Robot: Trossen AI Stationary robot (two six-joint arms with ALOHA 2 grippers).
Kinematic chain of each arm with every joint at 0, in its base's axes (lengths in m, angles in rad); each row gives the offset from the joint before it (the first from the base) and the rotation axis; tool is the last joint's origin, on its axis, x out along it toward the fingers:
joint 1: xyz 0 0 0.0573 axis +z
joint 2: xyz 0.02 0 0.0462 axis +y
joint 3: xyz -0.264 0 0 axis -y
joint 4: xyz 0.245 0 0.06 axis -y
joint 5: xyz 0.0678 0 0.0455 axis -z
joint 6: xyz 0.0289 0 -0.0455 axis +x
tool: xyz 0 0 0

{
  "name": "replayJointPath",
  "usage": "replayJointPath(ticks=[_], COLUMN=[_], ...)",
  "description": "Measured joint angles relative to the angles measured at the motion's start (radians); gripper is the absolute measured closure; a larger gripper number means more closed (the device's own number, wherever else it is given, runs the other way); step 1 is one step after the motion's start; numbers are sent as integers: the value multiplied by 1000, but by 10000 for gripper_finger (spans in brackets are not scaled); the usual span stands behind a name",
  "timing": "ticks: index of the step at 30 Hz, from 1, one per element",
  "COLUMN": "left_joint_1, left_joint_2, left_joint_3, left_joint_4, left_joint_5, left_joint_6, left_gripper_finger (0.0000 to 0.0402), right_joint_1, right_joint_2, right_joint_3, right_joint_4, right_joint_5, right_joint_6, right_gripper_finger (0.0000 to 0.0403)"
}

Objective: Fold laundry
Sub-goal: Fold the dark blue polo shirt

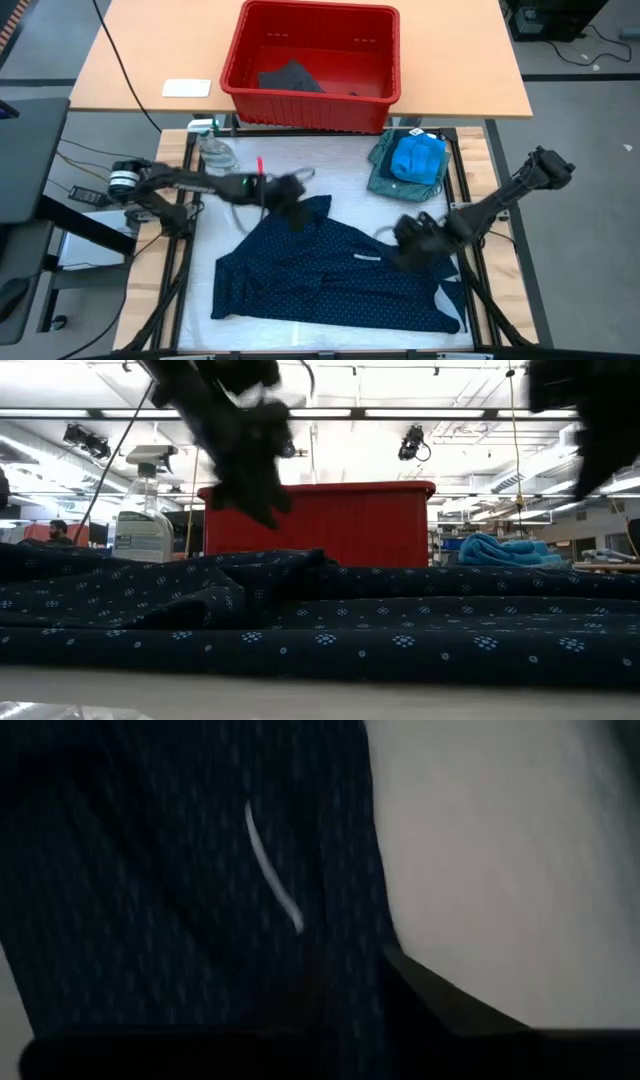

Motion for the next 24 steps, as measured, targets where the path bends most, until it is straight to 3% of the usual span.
replayJointPath(ticks=[4, 7, 13, 17, 22, 24], left_joint_1=[130, 186, 274, 313, 351, 372], left_joint_2=[97, 162, 248, 306, 318, 291], left_joint_3=[0, 0, 0, -1, 0, -3], left_joint_4=[158, 184, 187, 200, 201, 141], left_joint_5=[95, 105, 170, 199, 379, 390], left_joint_6=[146, 220, 392, 421, 460, 472], left_gripper_finger=[148, 137, 150, 220, 364, 389], right_joint_1=[-151, -224, -318, -361, -377, -374], right_joint_2=[2, -1, 0, 0, 1, 1], right_joint_3=[-12, -12, -13, -22, -65, -89], right_joint_4=[129, 162, 161, 157, 67, 34], right_joint_5=[-32, -36, -90, -150, -251, -311], right_joint_6=[-127, -169, -166, -142, -94, -85], right_gripper_finger=[298, 296, 297, 297, 298, 298])
